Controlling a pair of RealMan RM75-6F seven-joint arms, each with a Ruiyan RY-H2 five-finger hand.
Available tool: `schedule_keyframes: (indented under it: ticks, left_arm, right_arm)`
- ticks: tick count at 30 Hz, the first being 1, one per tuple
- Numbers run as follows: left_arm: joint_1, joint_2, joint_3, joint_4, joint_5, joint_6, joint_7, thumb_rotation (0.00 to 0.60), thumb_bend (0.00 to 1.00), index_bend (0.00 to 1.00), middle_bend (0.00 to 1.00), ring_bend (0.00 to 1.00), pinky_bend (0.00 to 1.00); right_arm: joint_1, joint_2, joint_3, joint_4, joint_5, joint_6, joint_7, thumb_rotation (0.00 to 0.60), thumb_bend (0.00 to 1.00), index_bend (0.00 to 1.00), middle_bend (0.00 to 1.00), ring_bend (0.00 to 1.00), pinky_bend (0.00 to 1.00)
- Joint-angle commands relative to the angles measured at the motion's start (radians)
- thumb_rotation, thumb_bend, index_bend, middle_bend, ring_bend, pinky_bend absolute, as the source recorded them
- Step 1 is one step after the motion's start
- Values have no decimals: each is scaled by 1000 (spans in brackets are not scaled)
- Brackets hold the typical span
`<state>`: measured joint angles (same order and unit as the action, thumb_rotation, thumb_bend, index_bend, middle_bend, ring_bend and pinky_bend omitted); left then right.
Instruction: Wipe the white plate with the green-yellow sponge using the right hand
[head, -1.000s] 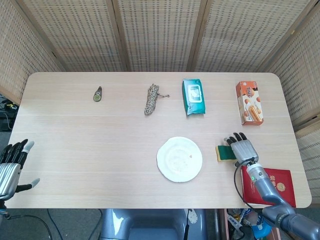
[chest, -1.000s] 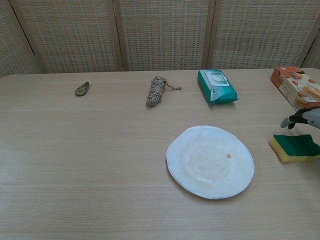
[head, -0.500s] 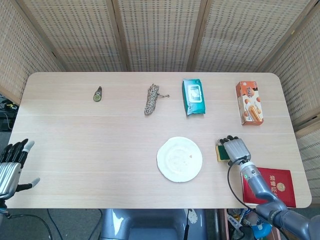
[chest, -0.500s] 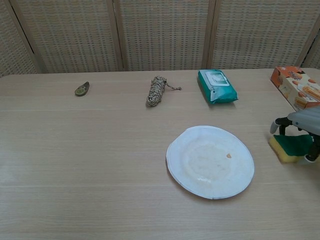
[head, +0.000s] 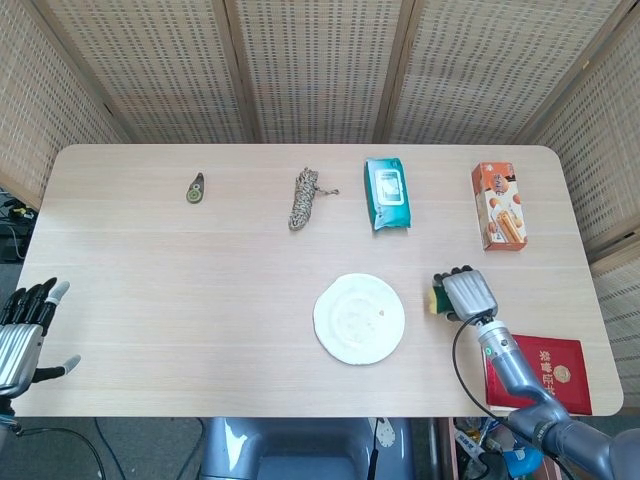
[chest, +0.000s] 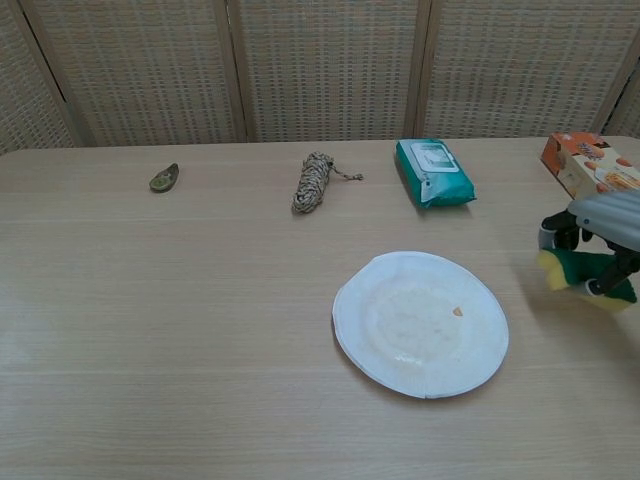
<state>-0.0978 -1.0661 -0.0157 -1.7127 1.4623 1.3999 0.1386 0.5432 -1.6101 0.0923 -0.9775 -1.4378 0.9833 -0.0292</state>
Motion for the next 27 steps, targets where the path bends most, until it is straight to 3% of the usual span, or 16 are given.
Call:
schedule_keyframes:
  ticks: [1, 6, 14, 27]
  left_arm:
    - [-1, 0, 1, -1, 0, -2, 1, 600, 0, 0, 0, 0, 0]
    - [-3, 2, 2, -3, 2, -3, -1, 600, 0, 0, 0, 0, 0]
    - [-10, 5, -3, -4, -14, -14, -7, 600, 0, 0, 0, 0, 0]
    - [-13, 5, -4, 1, -31, -20, -8, 600, 0, 0, 0, 0, 0]
  right_arm:
    - [11, 45, 15, -84, -27, 35, 63, 600, 322, 445, 508, 383, 343]
    - [47, 93, 33, -193, -50, 26, 158, 600, 322, 445, 509, 383, 261]
    - [118, 93, 42, -297, -89, -10, 288, 600, 322, 445, 509, 383, 249]
    - [154, -60, 15, -168, -74, -35, 318, 600, 322, 449, 511, 384, 249]
